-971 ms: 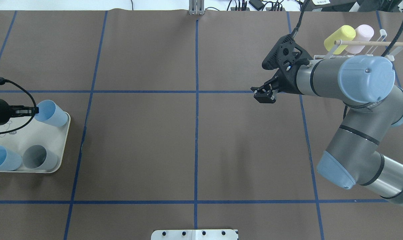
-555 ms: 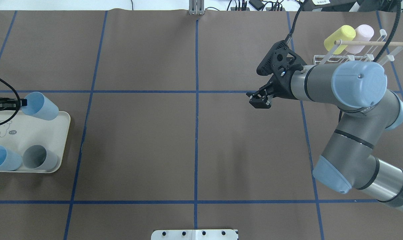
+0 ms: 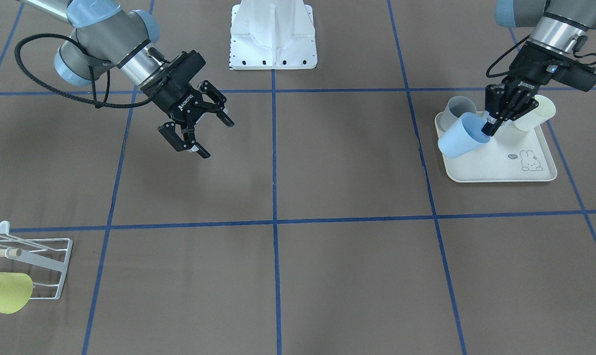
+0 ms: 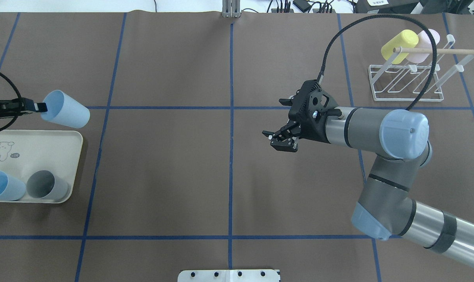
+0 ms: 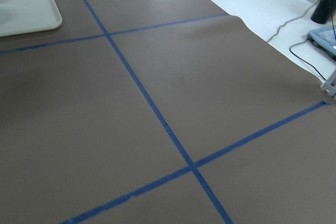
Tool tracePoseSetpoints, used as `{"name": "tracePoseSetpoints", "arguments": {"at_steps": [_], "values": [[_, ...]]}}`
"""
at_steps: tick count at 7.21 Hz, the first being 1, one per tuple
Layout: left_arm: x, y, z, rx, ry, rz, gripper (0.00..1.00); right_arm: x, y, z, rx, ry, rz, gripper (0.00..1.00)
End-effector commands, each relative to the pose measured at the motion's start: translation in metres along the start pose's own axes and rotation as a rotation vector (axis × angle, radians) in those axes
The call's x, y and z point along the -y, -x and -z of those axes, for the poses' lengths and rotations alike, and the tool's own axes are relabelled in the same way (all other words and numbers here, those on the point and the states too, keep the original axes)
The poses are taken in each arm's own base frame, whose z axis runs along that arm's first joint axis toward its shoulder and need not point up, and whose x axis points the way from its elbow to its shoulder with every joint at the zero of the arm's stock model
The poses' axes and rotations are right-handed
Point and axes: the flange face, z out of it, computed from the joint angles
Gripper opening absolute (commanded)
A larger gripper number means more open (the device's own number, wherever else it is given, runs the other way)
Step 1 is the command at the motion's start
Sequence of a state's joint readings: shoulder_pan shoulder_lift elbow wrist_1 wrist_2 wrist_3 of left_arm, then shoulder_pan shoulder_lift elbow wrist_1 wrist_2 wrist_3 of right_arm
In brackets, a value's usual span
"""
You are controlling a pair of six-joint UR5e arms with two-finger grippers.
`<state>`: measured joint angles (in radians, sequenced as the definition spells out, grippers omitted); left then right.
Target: Transfer IKEA cup to right arm and place on rack
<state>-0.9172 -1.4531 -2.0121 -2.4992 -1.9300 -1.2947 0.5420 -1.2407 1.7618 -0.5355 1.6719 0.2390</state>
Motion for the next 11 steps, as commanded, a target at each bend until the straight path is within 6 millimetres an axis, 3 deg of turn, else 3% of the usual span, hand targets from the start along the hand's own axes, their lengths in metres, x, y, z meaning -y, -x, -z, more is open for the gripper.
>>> {"name": "tracePoseSetpoints", "arguments": {"at_steps": [1,2,4,5,6,8,11], "values": [[-0.014,-0.084,0.01,-0.194,0.089,0.166,0.0,0.001,0.048,-0.02,0.028,-0.106,0.002,0.99],[-0.027,-0.127,0.002,-0.276,0.134,0.22,0.0,0.012,0.07,-0.027,0.049,-0.129,0.0,0.99],[-0.049,-0.174,-0.014,-0.345,0.15,0.265,0.0,0.021,0.084,-0.031,0.069,-0.145,-0.004,0.99],[-0.059,-0.187,-0.02,-0.362,0.163,0.282,0.0,0.025,0.091,-0.031,0.082,-0.16,-0.005,0.99],[-0.058,-0.197,-0.02,-0.379,0.167,0.295,0.0,0.025,0.097,-0.027,0.104,-0.205,-0.004,0.98],[-0.076,-0.204,-0.029,-0.381,0.183,0.296,0.0,0.025,0.109,-0.025,0.13,-0.239,0.0,0.99],[-0.105,-0.215,-0.04,-0.386,0.198,0.299,0.0,0.029,0.11,-0.024,0.132,-0.246,-0.001,0.99]]}}
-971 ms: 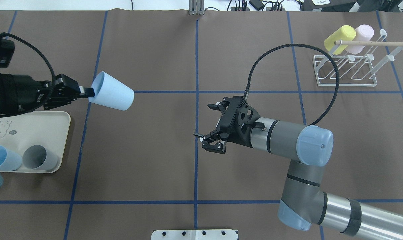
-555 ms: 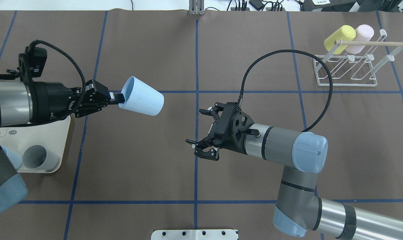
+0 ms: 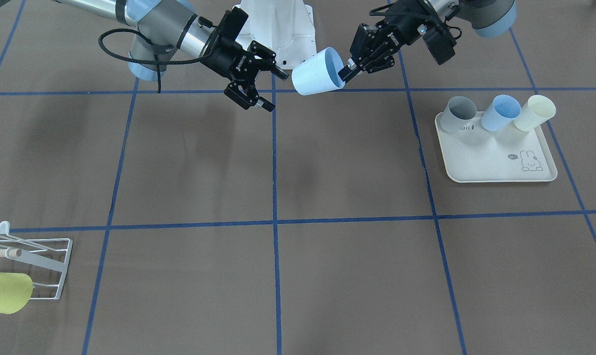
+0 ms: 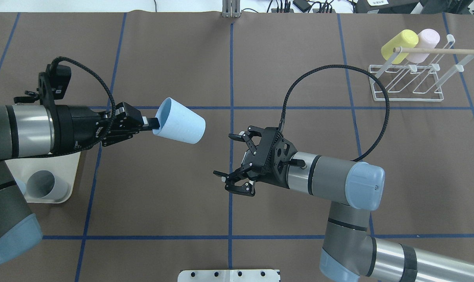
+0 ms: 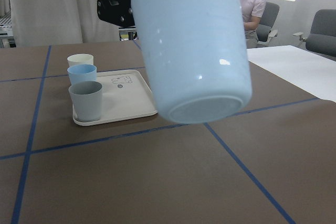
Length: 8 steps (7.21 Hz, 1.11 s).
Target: Transfer IKEA cup to right arm and place on rack
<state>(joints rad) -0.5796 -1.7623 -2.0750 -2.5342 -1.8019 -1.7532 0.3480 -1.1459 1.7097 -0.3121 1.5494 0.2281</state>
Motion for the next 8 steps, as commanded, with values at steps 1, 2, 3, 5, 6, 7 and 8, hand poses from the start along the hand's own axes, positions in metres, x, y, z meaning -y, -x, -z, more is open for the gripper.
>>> {"name": "tracePoseSetpoints", "arguments": {"at_steps": [1,2,3,5,6,7,8], "values": [[-0.023,0.002,-0.014,-0.005,0.006,0.005,0.0,0.003,0.0,0.0,0.001,-0.006,0.0,0.99],[-0.031,0.003,-0.022,-0.006,0.013,0.007,0.0,0.003,0.002,0.0,0.004,-0.007,-0.001,0.99],[-0.035,0.006,-0.026,0.001,0.021,0.009,0.0,0.004,0.004,0.0,0.006,-0.009,-0.002,0.99],[-0.047,0.006,-0.034,-0.006,0.018,0.013,0.0,0.006,0.005,0.001,0.011,-0.015,-0.002,0.99],[-0.049,0.001,-0.044,-0.013,0.021,0.012,0.0,0.007,0.005,0.001,0.011,-0.016,-0.001,0.99],[-0.048,0.002,-0.052,-0.007,0.02,0.013,0.0,0.007,0.006,0.001,0.013,-0.016,-0.003,0.99],[-0.047,0.007,-0.056,0.003,0.018,0.014,0.0,0.007,0.006,0.001,0.013,-0.016,-0.001,0.99]]}}
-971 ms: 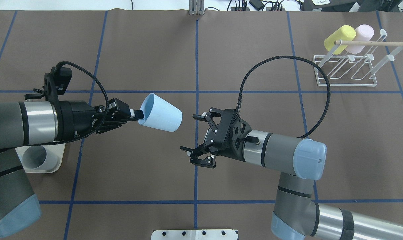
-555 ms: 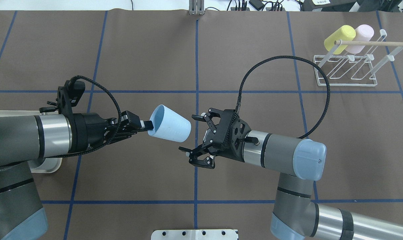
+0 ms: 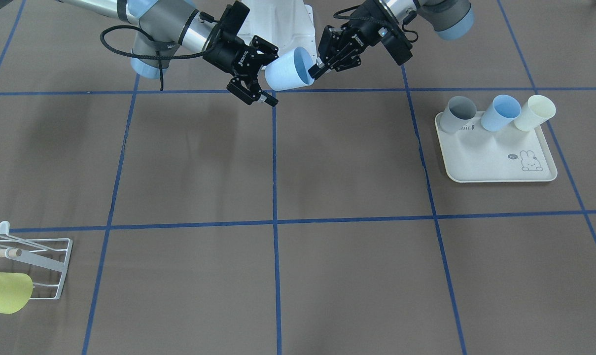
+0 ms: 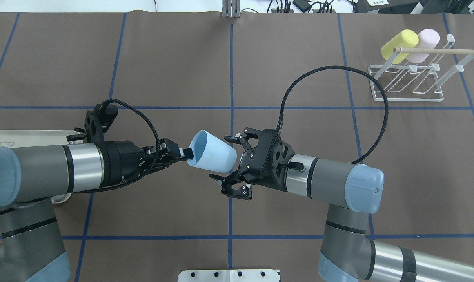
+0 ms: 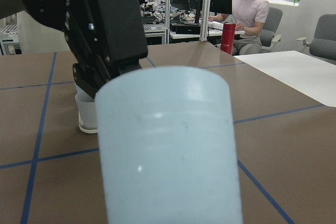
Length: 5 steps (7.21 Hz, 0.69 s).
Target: Transfer IKEA cup to right arm and place on rack
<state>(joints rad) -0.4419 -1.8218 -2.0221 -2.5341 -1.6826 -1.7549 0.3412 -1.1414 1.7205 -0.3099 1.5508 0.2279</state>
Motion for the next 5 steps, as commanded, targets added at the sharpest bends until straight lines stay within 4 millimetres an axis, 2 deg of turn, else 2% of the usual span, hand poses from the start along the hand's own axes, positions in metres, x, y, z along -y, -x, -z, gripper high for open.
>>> {"name": "tracePoseSetpoints", "arguments": {"at_steps": [1,3,4,5], "values": [[0.0006,0.0058,-0.0088,0.015,-0.001,0.002,0.0,0.0004,0.0005,0.0002,0.001,-0.002,0.001,0.99],[-0.0002,0.0068,-0.0089,0.017,0.002,0.001,0.0,0.0004,0.0005,0.0002,0.001,-0.002,0.001,0.99],[-0.0004,0.0061,-0.009,0.016,0.004,0.001,0.0,0.0011,0.0006,0.0005,0.002,-0.004,0.001,0.95],[-0.0006,0.0059,-0.0089,0.015,0.005,0.0,0.0,0.0008,0.0016,0.0004,0.004,-0.003,-0.003,0.76]]}}
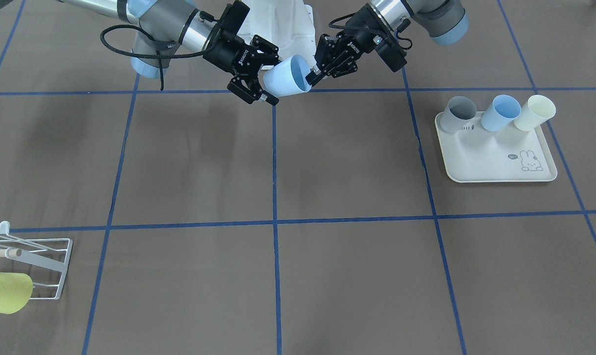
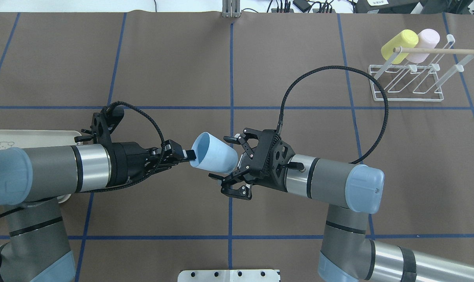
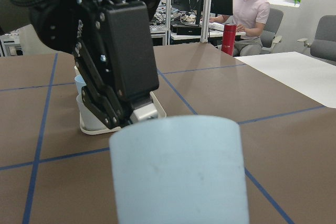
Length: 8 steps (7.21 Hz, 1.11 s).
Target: Transfer IKEA cup to right arm and place on rack
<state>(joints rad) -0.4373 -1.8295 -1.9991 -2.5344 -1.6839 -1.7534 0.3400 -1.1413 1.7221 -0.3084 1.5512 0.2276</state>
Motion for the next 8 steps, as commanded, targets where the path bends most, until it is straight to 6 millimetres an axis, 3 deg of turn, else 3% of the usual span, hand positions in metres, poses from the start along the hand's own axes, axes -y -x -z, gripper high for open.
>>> {"name": "tracePoseSetpoints", "arguments": {"at_steps": [1,2,3,6,7,8], "values": [[-0.001,0.0,0.0,0.0,0.005,0.0,0.0,-0.002,0.008,-0.002,0.015,0.004,-0.008,0.44],[-0.001,-0.001,0.0,-0.001,0.009,0.0,0.08,-0.003,0.01,-0.002,0.021,0.006,-0.01,0.29],[0.0,0.0,0.0,-0.001,0.002,-0.008,0.99,-0.003,0.012,-0.002,0.025,0.005,-0.011,0.25],[0.013,-0.002,0.009,0.003,-0.02,-0.047,1.0,-0.012,0.001,0.002,-0.001,0.027,0.001,0.25],[0.023,0.014,0.014,0.066,-0.029,-0.088,1.0,-0.017,-0.007,0.005,-0.026,0.037,0.004,0.25],[0.047,0.02,0.023,0.166,-0.046,-0.121,1.0,-0.023,-0.017,0.01,-0.054,0.056,0.009,0.25]]}}
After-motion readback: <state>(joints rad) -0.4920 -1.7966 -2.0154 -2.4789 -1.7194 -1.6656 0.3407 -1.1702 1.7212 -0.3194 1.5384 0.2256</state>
